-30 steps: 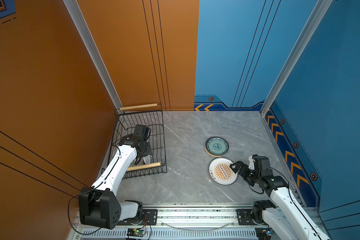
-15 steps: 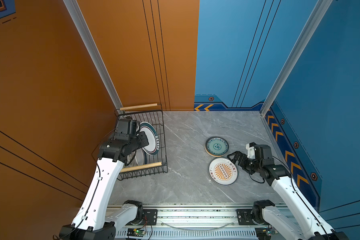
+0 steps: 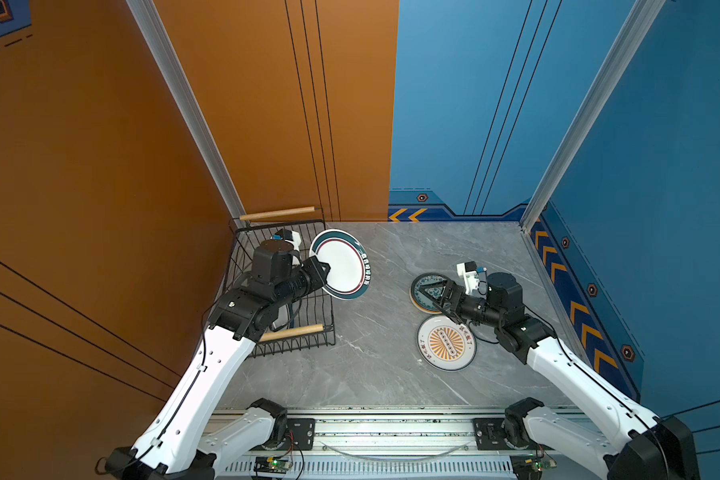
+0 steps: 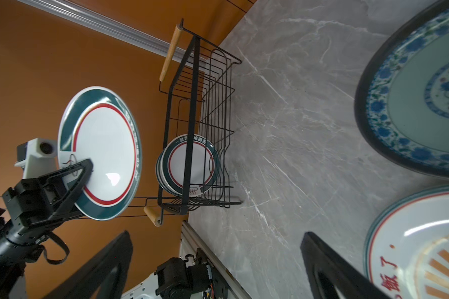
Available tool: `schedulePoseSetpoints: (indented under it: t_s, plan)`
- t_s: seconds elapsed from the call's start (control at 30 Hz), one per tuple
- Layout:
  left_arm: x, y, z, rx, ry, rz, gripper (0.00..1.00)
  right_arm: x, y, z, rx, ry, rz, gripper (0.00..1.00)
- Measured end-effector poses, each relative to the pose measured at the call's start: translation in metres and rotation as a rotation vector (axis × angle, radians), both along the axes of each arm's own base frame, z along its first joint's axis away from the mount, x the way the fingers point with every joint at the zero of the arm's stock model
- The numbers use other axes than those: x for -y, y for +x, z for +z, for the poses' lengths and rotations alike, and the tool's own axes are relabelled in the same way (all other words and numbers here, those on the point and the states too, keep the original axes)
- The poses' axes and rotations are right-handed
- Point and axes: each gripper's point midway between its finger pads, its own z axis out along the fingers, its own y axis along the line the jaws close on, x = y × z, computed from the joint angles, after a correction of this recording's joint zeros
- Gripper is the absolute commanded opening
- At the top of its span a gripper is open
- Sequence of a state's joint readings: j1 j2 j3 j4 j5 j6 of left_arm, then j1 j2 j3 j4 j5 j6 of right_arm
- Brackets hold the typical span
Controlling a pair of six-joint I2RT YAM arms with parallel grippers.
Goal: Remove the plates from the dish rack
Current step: 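Lift the green-rimmed red-ring plate out of the rack with the left gripper, then grasp the red-ring plate rim with the right gripper while the left holds it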
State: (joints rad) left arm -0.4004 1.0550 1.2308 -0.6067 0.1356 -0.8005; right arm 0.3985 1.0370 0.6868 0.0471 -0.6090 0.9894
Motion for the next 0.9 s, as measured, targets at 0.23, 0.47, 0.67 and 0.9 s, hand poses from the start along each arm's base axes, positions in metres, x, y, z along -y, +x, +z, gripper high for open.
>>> schedulePoseSetpoints:
  t_s: [0.23, 0.47, 0.67, 0.9]
  plan:
    - [0.058, 0.008, -0.031, -0.052, -0.079, -0.104, 0.01, -0.034, 0.004, 0.006, 0.008, 0.078, 0.058, 0.98]
    - [0.082, 0.006, -0.030, -0.028, -0.177, -0.145, 0.01, -0.057, 0.015, 0.007, 0.011, 0.150, 0.086, 0.76]
    - [0.094, 0.008, -0.034, -0.026, -0.213, -0.161, 0.03, -0.073, 0.025, 0.006, 0.002, 0.228, 0.111, 0.48]
    - [0.098, 0.009, -0.041, -0.034, -0.244, -0.163, 0.08, -0.079, 0.029, 0.017, 0.020, 0.300, 0.120, 0.25]
